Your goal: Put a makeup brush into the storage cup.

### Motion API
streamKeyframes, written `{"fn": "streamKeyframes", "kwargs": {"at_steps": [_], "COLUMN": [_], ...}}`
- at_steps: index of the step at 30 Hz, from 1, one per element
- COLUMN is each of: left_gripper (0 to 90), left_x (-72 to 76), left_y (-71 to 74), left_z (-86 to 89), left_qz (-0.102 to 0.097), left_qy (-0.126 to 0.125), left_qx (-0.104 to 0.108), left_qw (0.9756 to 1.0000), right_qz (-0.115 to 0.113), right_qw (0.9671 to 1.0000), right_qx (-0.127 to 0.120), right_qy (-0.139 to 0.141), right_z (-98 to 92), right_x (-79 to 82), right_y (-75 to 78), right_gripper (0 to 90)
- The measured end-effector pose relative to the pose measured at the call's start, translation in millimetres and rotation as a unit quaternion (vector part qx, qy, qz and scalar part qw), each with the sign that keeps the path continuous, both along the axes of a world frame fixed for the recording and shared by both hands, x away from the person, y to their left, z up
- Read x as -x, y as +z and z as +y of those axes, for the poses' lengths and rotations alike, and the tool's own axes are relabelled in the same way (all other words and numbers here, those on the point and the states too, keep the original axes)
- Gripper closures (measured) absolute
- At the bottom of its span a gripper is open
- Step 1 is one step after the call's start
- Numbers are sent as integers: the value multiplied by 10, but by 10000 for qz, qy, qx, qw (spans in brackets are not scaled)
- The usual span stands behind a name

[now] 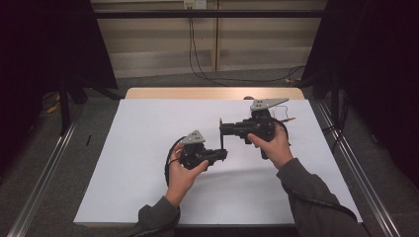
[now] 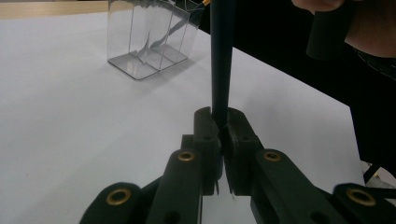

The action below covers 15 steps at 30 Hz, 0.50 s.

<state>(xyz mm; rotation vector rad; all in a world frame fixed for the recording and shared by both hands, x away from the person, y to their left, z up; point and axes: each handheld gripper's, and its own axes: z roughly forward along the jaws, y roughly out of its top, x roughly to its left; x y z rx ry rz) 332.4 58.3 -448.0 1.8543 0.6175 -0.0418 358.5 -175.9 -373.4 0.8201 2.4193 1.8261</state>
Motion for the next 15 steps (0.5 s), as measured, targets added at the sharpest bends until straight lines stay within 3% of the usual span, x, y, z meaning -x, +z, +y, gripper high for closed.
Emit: {"fn": "streamKeyframes", "kwargs": {"at_steps": [7,15], "left_gripper": [851,845], "left_x": [-3,4], "left_y": [20,8], "left_z": [3,-36], "left_qz": [12,34], "left_qy": [-13,-31], "left_qx": [-40,106], "left_qw": [10000,9999], "right_qz": [-9,29], "right_qw": [10000,10000], "right_qx": [-17,-59], "right_qy": [-16,9], "right_z": [14,19], "right_x": [-4,-4], "right_y": [-18,-18], "right_gripper": [824,844]}}
